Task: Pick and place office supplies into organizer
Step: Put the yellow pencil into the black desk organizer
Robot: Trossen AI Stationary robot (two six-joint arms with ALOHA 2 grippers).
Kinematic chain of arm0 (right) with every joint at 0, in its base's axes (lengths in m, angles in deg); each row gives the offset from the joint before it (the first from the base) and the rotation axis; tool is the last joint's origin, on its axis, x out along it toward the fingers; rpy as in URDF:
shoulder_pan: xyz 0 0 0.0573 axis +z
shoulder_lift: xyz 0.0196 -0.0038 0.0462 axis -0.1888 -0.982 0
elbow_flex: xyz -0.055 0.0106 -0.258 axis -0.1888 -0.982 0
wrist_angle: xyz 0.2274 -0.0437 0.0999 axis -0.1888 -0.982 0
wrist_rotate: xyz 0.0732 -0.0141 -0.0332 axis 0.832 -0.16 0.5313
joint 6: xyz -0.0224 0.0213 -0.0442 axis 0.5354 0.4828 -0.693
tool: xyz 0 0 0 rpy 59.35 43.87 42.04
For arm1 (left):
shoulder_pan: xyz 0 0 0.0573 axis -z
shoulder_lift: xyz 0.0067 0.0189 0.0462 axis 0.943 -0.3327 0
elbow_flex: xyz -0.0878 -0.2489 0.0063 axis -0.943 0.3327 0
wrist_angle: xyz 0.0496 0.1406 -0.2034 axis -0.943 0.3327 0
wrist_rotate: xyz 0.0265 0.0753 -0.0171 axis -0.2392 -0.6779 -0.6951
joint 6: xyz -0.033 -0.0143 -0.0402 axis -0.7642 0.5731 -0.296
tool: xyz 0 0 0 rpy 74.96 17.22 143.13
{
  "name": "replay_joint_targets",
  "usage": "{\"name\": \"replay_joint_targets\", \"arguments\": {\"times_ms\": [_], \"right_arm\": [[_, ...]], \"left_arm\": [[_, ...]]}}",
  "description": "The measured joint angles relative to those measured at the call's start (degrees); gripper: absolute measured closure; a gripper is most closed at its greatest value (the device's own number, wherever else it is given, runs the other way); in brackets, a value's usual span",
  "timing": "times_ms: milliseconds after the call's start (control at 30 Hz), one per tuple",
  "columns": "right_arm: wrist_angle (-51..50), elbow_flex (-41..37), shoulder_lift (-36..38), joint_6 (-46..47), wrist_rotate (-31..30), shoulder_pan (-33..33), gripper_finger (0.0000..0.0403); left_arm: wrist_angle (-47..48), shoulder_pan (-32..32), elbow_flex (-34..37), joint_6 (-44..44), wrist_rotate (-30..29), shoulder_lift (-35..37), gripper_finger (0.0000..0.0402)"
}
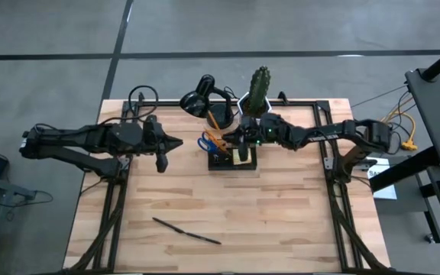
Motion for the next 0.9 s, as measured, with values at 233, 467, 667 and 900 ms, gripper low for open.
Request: {"name": "replay_joint_targets", "arguments": {"times_ms": [233, 467, 667, 900], "right_arm": [[9.4, -1.4, -3.9, 0.8, 6.4, -3.8, 0.0390], [16.5, -1.4, -10.5, 1.2, 6.7, -4.2, 0.0390], [16.6, -1.4, -14.4, 0.6, 7.5, -4.4, 0.0390], [15.3, -1.4, -15.8, -2.0, 7.6, -4.8, 0.0390]], "left_arm": [[0.0, 0.0, 0.0, 0.0, 0.0, -1.9, 0.0394], [0.0, 0.0, 0.0, 0.0, -1.1, -3.7, 0.0394], [0.0, 0.0, 0.0, -1.3, -1.1, -4.1, 0.0394], [0.0, 0.0, 0.0, -1.4, -1.5, -4.0, 0.0394]]}}
